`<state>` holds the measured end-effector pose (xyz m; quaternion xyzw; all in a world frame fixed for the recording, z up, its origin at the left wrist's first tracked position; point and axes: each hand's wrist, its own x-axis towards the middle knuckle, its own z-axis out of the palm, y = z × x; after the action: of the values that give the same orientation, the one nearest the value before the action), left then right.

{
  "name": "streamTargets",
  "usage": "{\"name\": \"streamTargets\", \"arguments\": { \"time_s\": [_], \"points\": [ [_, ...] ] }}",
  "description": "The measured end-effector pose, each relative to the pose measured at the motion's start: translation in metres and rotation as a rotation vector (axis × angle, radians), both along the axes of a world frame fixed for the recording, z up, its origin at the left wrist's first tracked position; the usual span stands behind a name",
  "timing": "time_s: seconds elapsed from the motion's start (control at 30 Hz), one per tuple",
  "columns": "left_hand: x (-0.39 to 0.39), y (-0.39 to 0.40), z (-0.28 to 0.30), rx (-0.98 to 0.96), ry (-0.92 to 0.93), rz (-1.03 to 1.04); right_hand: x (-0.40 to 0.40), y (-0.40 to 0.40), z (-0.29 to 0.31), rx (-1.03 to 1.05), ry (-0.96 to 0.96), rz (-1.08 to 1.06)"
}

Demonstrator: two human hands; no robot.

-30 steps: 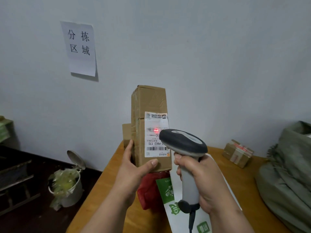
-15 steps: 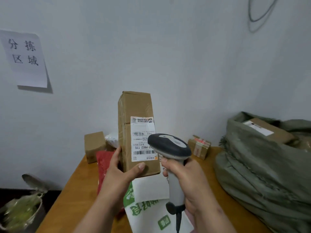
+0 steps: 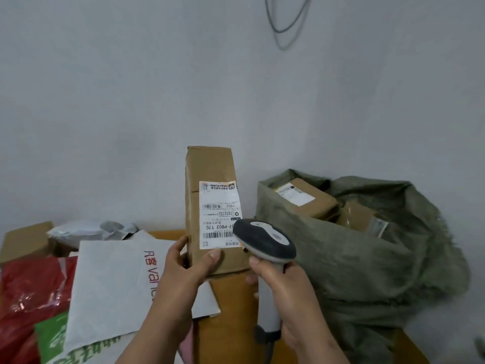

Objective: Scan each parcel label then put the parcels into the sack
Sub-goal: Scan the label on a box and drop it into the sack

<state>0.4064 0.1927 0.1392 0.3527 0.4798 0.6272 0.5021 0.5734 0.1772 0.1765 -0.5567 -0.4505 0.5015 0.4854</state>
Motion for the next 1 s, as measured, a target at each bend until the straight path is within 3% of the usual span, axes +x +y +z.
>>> {"name": "streamTargets", "arguments": {
  "time_s": [0.13,0.43,0.5,0.63,0.77,0.87,1.0],
  "points": [
    [0.035,0.027,0.013,-0.023,0.060,-0.057,0.034,0.018,0.003,0.035,0.033,-0.046],
    [0.103,0.111,0.079,0.053,0.412,-0.261,0.115,0.066,0.032,0.174,0.165,-0.216],
    [0.133,0.126,0.089,0.004,0.402,-0.304,0.138,0.076,0.041,0.171,0.197,-0.247],
    [0.201,0.144,0.104,-0.142,0.182,-0.428,0.192,0.102,0.063,0.183,0.174,-0.316],
    [0.267,0.161,0.107,-0.123,0.150,-0.590,0.270,0.136,0.084,0.265,0.151,-0.292],
    [0.316,0.173,0.108,-0.077,0.242,-0.591,0.320,0.168,0.093,0.228,0.120,-0.250],
    [0.361,0.195,0.107,-0.028,0.509,-0.511,0.361,0.216,0.093,0.203,0.110,-0.258]
  ]
}}
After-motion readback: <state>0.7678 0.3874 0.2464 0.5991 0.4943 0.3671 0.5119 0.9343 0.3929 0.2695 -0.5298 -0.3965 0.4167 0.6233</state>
